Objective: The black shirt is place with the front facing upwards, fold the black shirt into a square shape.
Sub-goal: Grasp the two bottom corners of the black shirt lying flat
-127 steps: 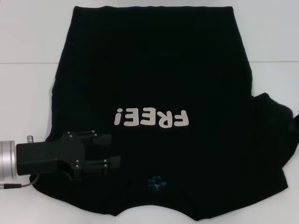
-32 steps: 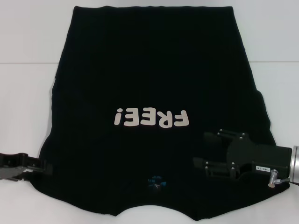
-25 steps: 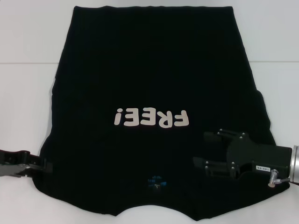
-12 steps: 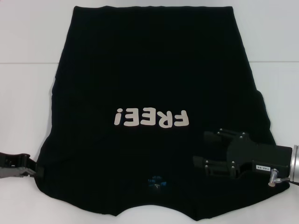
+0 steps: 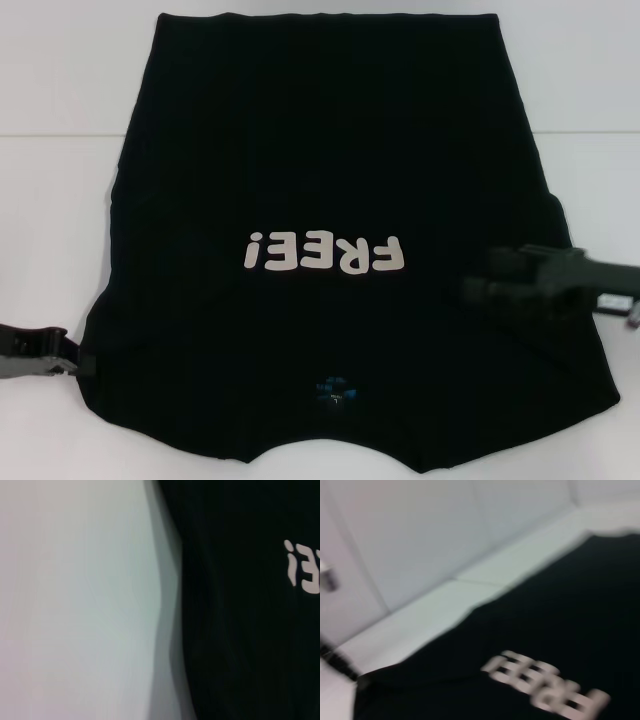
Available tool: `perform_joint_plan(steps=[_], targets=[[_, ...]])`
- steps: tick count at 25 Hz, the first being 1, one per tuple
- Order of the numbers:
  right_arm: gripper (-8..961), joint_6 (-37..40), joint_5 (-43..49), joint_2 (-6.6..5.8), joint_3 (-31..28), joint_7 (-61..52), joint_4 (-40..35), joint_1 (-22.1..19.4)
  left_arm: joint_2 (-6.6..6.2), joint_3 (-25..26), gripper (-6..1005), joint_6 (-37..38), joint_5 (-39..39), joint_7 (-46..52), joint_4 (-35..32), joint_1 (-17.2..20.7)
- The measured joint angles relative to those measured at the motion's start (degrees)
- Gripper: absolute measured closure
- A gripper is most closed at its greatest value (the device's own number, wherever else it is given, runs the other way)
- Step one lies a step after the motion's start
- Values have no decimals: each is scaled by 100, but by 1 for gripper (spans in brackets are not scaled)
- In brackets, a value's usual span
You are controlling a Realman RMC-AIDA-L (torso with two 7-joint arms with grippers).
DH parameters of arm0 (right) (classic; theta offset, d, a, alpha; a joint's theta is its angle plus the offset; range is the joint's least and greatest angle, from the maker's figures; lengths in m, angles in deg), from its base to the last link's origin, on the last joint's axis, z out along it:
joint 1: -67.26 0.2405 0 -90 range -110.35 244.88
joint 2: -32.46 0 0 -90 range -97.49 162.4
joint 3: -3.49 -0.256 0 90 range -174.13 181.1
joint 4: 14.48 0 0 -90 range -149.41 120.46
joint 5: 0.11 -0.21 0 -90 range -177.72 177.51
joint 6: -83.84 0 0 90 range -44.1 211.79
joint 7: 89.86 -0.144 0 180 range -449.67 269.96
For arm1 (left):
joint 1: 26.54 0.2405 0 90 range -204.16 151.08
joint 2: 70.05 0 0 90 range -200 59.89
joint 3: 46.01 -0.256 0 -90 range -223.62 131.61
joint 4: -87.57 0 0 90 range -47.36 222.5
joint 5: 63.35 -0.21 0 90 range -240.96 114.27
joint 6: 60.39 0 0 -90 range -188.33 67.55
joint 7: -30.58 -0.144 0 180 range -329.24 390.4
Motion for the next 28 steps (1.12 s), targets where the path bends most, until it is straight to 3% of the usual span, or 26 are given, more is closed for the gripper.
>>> perform_joint_plan(steps=[3,4,5,7,9,11,15,24,28], targets=[[127,54,621,-345,22,-1873,-559,99,-8,6,985,30,6,-51,-1,-21],[127,171,1098,-589,23,-2847,-691,242,-13,6,985,37,8,-63,-4,-33],[127,171,1098,-589,23,-2847,-691,242,-20,6,985,37,8,-68,-7,-42],[127,401,1689,-865,22,-3857,-713,461,-38,-12,985,48,10,-79,-9,-71],[127,648,2269,-1023,-13,-4596,-715,656,-46,-18,985,59,12,-114,-3,-80],[128,891,2851,-1057,-86,-5135,-795,779,-47,-20,985,64,13,-149,4,-90],[130,1199,3468,-1010,-102,-5535,-800,917,-41,-25,985,52,15,-154,4,-100],[134,1079,3649,-976,-29,-5644,-439,915,-48,-32,986,22,8,-158,-2,-137],[135,1016,3680,-906,-21,-5648,-393,898,-48,-30,986,14,7,-152,0,-145]])
